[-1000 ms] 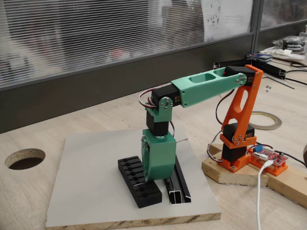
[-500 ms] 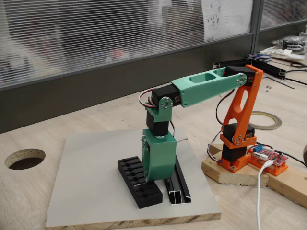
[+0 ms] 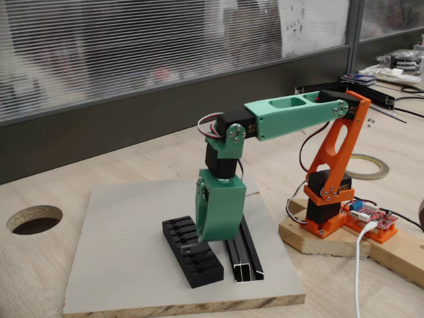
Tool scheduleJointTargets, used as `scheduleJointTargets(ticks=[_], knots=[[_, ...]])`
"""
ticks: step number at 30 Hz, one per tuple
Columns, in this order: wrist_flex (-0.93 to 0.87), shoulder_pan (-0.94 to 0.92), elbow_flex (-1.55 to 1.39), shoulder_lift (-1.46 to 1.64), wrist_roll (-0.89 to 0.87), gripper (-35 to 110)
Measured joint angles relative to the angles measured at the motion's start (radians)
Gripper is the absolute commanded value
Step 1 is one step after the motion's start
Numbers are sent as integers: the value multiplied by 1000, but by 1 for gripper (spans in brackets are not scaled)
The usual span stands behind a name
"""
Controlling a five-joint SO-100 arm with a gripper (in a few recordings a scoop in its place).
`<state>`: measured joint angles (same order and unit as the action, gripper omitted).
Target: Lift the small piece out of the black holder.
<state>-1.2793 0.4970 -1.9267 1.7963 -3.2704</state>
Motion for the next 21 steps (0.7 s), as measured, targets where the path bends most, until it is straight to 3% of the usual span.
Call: scheduleJointTargets(ticks=[21], knots=[[-2, -140, 2, 256, 0, 6]])
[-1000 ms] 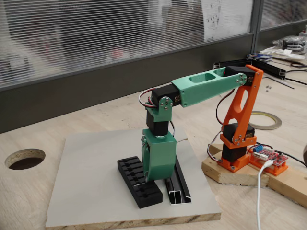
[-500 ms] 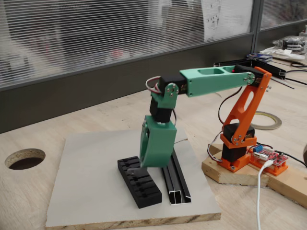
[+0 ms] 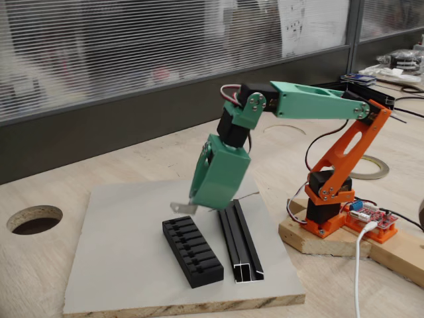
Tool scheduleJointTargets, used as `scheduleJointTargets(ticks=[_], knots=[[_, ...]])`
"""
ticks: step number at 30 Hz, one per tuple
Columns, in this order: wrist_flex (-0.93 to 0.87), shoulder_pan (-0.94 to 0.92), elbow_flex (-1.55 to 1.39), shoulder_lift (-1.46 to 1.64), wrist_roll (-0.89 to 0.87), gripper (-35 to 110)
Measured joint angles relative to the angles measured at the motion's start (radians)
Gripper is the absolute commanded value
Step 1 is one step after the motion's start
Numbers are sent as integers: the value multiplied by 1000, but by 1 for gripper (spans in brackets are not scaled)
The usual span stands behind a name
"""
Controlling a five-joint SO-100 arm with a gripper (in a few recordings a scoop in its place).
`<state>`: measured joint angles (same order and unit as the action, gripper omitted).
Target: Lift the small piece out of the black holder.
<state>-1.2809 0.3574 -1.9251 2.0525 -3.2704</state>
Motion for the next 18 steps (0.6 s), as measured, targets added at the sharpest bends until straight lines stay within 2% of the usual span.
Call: scheduleJointTargets(ticks=[18], knots=[[0, -189, 0, 209, 0, 6]])
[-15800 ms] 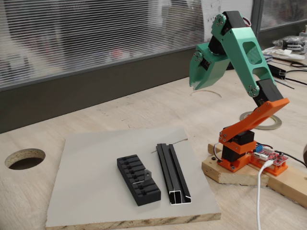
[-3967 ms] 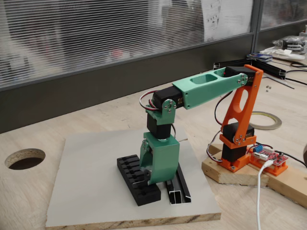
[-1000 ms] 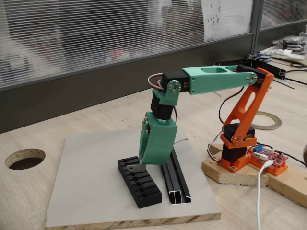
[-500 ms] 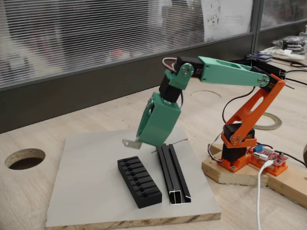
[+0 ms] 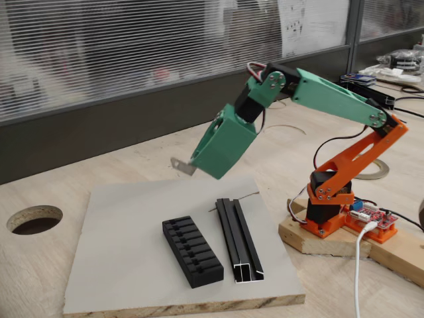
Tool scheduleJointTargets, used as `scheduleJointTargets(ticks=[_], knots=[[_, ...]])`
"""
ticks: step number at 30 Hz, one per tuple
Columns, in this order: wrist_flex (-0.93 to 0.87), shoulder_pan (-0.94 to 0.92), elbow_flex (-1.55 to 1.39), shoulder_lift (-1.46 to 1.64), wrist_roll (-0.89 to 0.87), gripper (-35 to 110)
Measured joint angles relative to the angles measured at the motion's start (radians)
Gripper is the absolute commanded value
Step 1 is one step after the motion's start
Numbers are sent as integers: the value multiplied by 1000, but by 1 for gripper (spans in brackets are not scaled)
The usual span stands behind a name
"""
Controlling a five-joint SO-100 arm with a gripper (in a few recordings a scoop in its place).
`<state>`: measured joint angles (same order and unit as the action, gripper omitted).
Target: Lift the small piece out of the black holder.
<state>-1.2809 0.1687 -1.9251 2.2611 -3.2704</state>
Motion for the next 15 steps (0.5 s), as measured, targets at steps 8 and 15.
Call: scheduleJointTargets(ticks=[8, 15], knots=[[0, -110, 0, 63, 0, 6], [0, -161, 0, 87, 0, 6]])
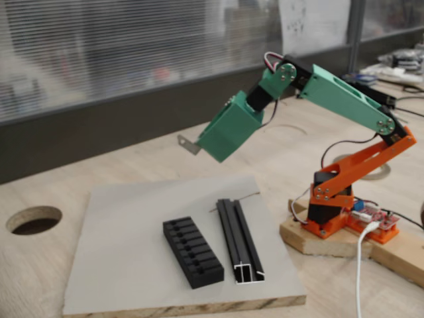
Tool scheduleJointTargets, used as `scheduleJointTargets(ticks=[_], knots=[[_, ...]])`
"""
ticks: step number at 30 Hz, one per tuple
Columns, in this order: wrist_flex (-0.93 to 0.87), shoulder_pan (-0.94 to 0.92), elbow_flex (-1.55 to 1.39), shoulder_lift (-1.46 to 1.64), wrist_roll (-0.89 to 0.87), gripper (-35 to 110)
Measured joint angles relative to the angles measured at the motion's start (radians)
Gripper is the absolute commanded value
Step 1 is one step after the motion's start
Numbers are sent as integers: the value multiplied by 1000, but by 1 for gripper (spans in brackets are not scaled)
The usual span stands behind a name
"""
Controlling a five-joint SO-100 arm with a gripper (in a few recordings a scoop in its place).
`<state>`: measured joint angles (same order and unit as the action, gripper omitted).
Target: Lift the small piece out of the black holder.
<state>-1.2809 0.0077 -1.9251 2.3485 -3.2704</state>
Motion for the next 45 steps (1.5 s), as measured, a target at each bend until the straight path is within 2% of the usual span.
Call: scheduleJointTargets(ticks=[24, 45], knots=[[0, -198, 72, 0, 0, 6], [0, -213, 72, 0, 0, 6]])
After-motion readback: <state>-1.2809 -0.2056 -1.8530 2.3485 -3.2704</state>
